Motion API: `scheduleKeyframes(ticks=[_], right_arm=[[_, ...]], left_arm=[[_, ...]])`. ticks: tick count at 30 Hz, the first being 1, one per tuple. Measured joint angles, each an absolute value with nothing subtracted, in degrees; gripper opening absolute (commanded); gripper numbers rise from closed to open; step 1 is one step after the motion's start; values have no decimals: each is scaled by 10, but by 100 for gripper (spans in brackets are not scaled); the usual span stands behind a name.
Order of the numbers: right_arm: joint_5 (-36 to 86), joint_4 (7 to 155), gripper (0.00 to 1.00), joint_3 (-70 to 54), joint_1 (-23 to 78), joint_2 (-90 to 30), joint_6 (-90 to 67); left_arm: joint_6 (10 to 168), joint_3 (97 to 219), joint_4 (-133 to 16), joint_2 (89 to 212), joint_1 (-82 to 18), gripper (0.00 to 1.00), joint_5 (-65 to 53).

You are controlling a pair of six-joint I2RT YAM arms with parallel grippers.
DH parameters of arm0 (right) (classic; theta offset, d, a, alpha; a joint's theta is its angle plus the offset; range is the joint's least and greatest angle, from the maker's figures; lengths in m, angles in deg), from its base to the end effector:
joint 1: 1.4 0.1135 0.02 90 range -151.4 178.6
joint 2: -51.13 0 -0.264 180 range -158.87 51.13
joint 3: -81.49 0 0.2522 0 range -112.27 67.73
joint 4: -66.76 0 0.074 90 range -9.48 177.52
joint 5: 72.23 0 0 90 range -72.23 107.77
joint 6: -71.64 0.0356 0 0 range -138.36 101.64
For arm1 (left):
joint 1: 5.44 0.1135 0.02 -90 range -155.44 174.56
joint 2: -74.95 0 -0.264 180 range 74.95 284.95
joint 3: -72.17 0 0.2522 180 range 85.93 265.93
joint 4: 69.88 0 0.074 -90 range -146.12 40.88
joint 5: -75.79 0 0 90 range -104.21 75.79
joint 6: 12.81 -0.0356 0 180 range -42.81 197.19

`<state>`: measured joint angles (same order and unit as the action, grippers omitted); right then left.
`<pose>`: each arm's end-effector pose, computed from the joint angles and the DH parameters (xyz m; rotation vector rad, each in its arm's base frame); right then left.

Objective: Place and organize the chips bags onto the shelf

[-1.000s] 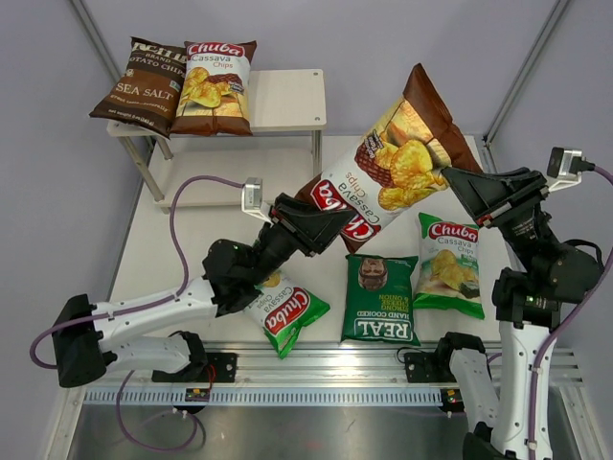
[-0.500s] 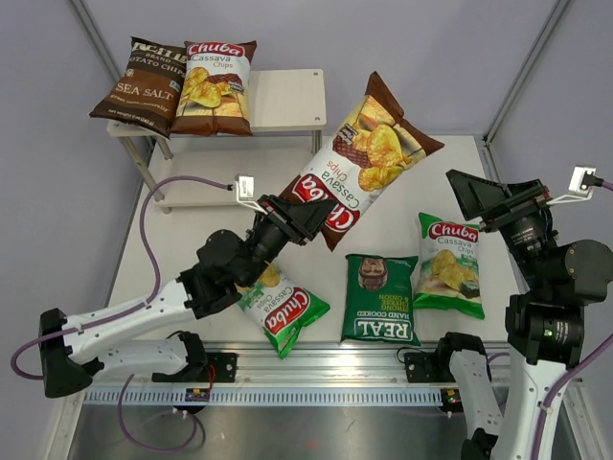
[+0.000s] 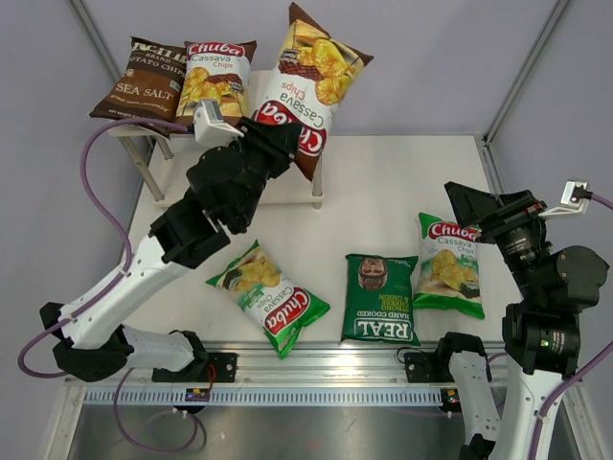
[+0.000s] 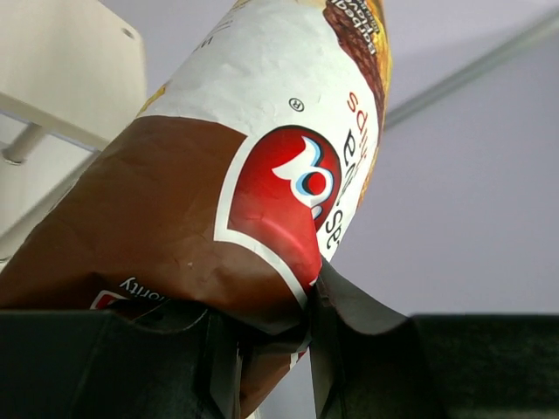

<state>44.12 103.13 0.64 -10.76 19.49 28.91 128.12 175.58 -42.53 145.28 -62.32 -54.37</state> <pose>0.0650 0.0053 0.4665 0.2951 1.3932 0.8590 0.1521 -0.1911 0.5099 -0.5144 1.4916 -0.9916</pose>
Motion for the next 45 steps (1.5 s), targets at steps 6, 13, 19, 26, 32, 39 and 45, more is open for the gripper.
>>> scheduleKeyframes(ticks=[6,13,19,26,32,39,45], right_arm=[[439,1030,97,18,-108,197,288],[440,1025,98,40,-107,197,296],[442,1020,98,51,-95,190,307],[442,1013,98,52,-82,186,307],[441,1013,98,52,-73,186,305],[441,1011,98,56,-70,184,304],[441,1010,99,57,-70,183,302]], left_arm=[[1333,1847,-349,1520,-544,0,-551],[1396,1900,-320,1594,-496,0,-559],[1469,1936,-293,1656,-455,0,-560],[1553,1991,-249,1726,-421,0,-548],[1605,2032,-221,1756,-406,7,-521],[1628,2041,-197,1757,-404,48,-509],[1622,2042,-184,1757,-404,77,-496]])
